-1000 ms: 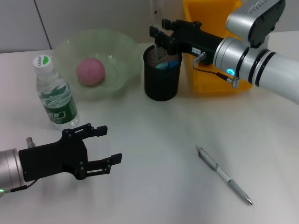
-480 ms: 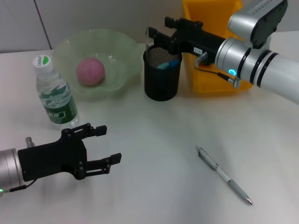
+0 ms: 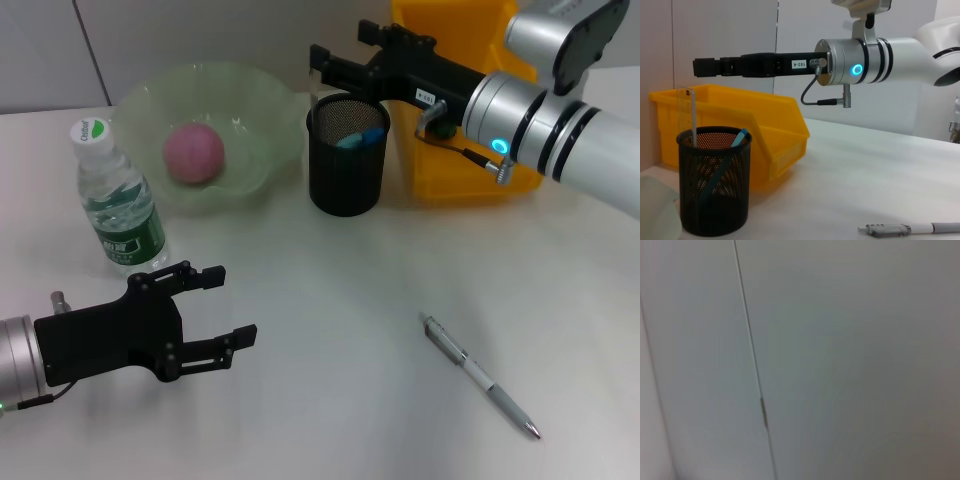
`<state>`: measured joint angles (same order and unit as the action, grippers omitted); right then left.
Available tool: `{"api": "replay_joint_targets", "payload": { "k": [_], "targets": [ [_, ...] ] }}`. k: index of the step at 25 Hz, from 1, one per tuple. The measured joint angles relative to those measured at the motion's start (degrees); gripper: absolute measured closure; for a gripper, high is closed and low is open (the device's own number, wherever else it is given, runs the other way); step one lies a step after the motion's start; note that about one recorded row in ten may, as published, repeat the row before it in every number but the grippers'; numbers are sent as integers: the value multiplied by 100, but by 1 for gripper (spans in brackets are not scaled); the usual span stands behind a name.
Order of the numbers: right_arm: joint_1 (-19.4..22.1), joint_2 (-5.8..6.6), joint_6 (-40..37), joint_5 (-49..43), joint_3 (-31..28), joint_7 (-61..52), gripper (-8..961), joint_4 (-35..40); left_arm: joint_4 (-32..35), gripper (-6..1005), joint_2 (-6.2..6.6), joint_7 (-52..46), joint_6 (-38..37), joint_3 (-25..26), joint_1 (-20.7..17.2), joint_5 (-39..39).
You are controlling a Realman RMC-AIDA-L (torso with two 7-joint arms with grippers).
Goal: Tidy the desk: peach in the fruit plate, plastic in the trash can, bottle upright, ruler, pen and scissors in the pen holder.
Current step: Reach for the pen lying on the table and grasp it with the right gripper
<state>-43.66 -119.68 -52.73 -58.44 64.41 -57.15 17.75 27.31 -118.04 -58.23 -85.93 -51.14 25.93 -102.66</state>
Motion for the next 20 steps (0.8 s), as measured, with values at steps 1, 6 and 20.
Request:
{"api": "replay_joint_targets", "payload": {
  "k": [1, 6, 20],
  "targets": [
    [45, 12, -7, -11, 125, -199, 133, 114, 2, 167, 0, -7, 4, 1, 3, 0],
    [561, 68, 68, -424, 885, -1700, 123, 1362, 2, 167, -6, -37, 30, 4, 39, 2],
    [586, 81, -1957, -5785, 192, -7816, 126, 4387, 2, 167, -9, -133, 105, 18, 115, 10]
  ]
}}
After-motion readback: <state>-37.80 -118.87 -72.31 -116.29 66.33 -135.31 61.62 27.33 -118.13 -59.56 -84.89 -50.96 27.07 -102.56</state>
